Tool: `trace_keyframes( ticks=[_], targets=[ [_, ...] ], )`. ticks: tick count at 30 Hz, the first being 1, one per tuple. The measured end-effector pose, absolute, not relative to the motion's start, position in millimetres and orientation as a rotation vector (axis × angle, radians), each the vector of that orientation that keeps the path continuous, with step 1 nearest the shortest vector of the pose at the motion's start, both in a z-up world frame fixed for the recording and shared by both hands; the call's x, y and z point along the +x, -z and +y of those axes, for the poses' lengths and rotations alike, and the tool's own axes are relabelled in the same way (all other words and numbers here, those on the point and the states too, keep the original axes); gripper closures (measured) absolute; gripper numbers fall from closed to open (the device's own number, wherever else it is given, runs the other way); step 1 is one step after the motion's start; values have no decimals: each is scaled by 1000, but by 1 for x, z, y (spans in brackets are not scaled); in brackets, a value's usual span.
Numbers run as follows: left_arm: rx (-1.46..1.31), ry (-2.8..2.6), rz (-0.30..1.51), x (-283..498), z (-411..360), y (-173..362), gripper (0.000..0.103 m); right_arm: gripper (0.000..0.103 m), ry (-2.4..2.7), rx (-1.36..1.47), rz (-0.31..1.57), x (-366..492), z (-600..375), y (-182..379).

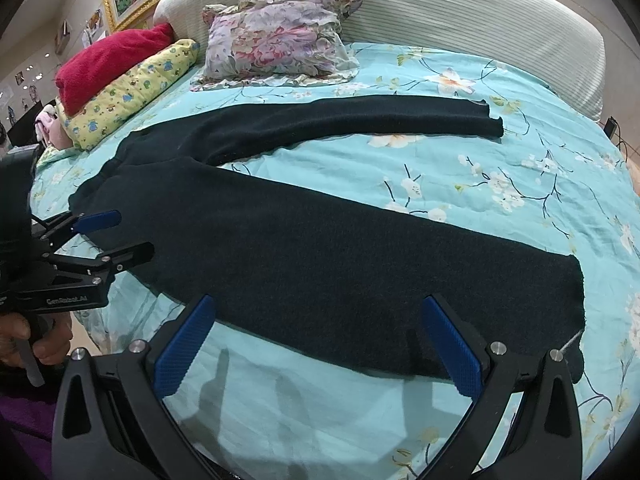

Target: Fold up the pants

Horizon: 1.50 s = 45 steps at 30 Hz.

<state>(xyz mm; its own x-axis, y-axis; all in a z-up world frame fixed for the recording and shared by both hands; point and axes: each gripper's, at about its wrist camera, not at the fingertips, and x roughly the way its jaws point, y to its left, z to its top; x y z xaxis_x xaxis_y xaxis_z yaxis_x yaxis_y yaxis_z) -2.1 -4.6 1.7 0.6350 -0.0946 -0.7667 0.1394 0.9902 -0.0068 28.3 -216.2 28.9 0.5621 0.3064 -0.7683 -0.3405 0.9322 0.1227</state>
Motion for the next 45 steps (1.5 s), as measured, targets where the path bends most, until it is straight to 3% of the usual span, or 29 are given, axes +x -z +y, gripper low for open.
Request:
trace_keyframes(
  ticks=[19,33,45],
  targets=[
    [151,258,850,77,-19,-32,15,0,-363,14,896,99,-255,-64],
    [248,402,911,228,-29,-46,15,1,-289,148,956,262,-319,-80],
    [365,568,1058,346,-45,-5,19,29,-229,214,1160,384,-352,-16]
  ],
)
